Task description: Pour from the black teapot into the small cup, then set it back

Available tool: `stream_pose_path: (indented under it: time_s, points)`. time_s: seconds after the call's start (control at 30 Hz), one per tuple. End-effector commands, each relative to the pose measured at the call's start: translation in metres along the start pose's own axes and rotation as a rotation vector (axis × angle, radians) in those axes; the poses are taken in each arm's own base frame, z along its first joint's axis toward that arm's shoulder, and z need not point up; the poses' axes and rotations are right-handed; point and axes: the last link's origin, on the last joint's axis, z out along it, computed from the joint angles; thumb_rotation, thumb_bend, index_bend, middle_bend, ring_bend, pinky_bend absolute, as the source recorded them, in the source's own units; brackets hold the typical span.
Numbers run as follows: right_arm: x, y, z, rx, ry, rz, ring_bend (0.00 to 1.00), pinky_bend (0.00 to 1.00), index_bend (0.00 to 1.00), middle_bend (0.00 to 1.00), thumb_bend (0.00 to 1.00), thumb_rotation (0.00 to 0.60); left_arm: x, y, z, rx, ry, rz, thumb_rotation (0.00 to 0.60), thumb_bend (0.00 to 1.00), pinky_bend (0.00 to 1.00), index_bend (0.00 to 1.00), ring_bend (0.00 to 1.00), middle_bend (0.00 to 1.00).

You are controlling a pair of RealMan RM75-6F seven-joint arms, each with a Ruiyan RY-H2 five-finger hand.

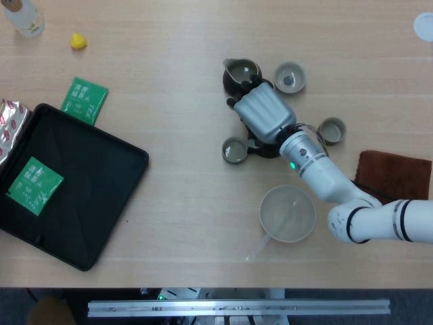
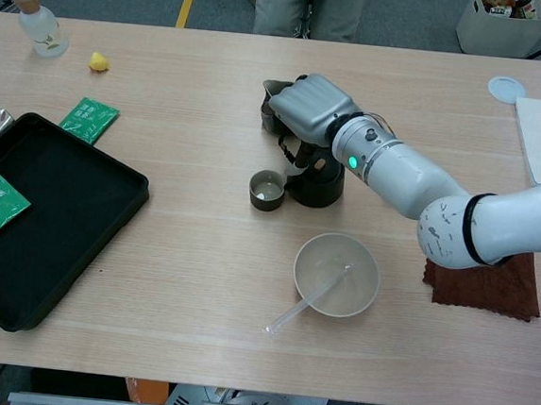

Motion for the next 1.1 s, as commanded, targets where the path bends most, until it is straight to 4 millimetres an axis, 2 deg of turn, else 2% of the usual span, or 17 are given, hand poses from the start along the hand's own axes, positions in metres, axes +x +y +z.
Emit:
stream_pose_path:
  time_s: [0.03, 0.43, 0.8, 1.1]
  points:
    - [-0.001, -0.001, 0.0, 0.004, -0.013, 0.015, 0.22, 0.18, 0.34, 0.39, 0.04, 0.491, 0.0, 0.0, 0.0, -0.001, 0.001, 0.0, 0.6, 0.3, 0.09, 0.11, 0.1, 0.17]
    - [-0.001, 0.007, -0.008, 0.002, -0.067, 0.024, 0.3, 0.18, 0.37, 0.43, 0.04, 0.49, 0.001, 0.001, 0.0, -0.006, 0.004, -0.001, 0.6, 0.3, 0.09, 0.11, 0.1, 0.17]
    - [-0.011, 0.016, -0.017, -0.012, -0.118, 0.024, 0.34, 0.18, 0.4, 0.47, 0.04, 0.49, 0.002, 0.002, 0.0, -0.01, 0.006, -0.004, 0.6, 0.3, 0.09, 0.11, 0.1, 0.17]
    - [-0.013, 0.025, -0.026, -0.036, -0.157, 0.093, 0.41, 0.18, 0.44, 0.52, 0.04, 0.491, 0.001, 0.002, 0.001, -0.013, 0.001, -0.006, 0.6, 0.3, 0.09, 0.11, 0.1, 0.17]
